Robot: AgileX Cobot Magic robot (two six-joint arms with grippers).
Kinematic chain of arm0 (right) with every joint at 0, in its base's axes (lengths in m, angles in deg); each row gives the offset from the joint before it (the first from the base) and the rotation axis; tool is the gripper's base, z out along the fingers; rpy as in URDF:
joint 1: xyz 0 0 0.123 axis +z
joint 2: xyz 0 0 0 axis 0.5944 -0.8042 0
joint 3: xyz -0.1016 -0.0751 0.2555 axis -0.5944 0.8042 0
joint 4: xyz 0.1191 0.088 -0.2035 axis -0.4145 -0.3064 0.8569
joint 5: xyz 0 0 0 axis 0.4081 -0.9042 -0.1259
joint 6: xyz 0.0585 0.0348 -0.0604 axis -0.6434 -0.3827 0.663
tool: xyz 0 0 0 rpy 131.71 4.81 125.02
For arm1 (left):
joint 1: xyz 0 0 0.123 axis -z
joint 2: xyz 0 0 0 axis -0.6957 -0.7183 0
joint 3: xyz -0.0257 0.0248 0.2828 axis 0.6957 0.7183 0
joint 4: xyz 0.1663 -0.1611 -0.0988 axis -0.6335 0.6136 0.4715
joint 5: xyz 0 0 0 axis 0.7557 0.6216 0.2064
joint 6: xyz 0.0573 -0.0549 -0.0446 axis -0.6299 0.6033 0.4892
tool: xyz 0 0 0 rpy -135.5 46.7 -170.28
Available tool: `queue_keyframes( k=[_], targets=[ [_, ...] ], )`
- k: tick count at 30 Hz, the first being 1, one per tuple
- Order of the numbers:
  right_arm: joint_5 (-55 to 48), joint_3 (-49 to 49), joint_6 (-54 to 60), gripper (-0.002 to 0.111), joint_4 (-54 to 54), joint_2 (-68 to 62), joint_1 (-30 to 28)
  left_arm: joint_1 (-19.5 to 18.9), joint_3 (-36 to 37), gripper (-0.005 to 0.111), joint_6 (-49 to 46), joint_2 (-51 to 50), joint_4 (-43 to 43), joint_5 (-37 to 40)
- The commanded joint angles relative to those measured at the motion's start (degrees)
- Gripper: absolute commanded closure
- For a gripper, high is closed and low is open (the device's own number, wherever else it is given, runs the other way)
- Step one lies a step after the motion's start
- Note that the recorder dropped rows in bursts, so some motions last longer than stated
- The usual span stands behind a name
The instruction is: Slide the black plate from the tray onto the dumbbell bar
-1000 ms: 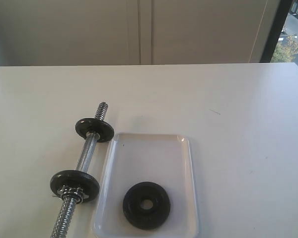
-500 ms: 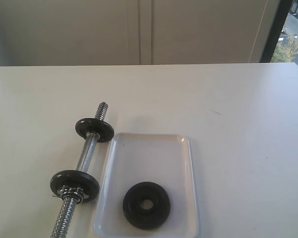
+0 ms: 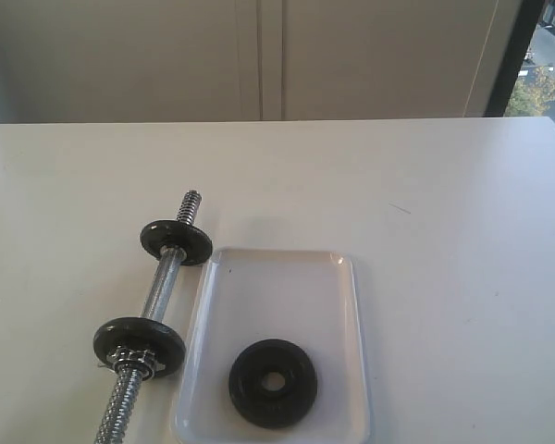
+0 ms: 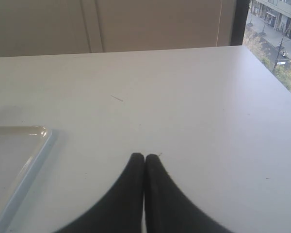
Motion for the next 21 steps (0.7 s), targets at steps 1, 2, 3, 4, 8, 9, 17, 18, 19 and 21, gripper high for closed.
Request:
queue_keyframes(
  k=[1,2,3,4,8,9,17,18,19,21],
  targets=[
    [0.8,0.2,0.0,0.108,-0.3,0.3,-0.1,-0.3,0.2,0.107,-3.5,0.3,0.1,-10.9],
    [0.8,0.2,0.0,0.108,-0.3,0.3,-0.1,-0.3,0.2,0.107,-3.5,0.3,0.1,-14.0],
    [0.8,0.2,0.0,0.108,-0.3,0.3,-0.1,-0.3,0.2,0.107,-3.5,0.3,0.1,-15.8],
    [0.8,0.2,0.0,0.108,-0.3,0.3,-0.1,-0.3,0.2,0.107,-3.5,0.3,0.1,-17.7],
    [0.8,0.2,0.0,0.108,-0.3,0.3,-0.1,-0.3,0.2,0.107,-3.4,0.3,0.1,-28.9],
    [0.8,0.2,0.0,0.108,-0.3,0.3,-0.1,-0.3,0.2,0.107,-3.2,0.3,0.1,-31.2],
    [0.8,0.2,0.0,0.108,-0.3,0.3,-0.1,-0.3,0.2,0.107,8.7,0.3,0.8,-47.8],
    [0.8,0.2,0.0,0.108,-0.3,0.3,-0.1,-0.3,0.2,0.107,8.7,0.3,0.8,-48.6],
    [0.8,0.2,0.0,0.108,-0.3,0.3,-0.1,-0.3,0.2,0.107,9.3,0.3,0.8,-50.6],
    [0.8,0.2,0.0,0.108,-0.3,0.3,-0.1,-0.3,0.2,0.107,13.1,0.3,0.8,-55.3]
  ],
)
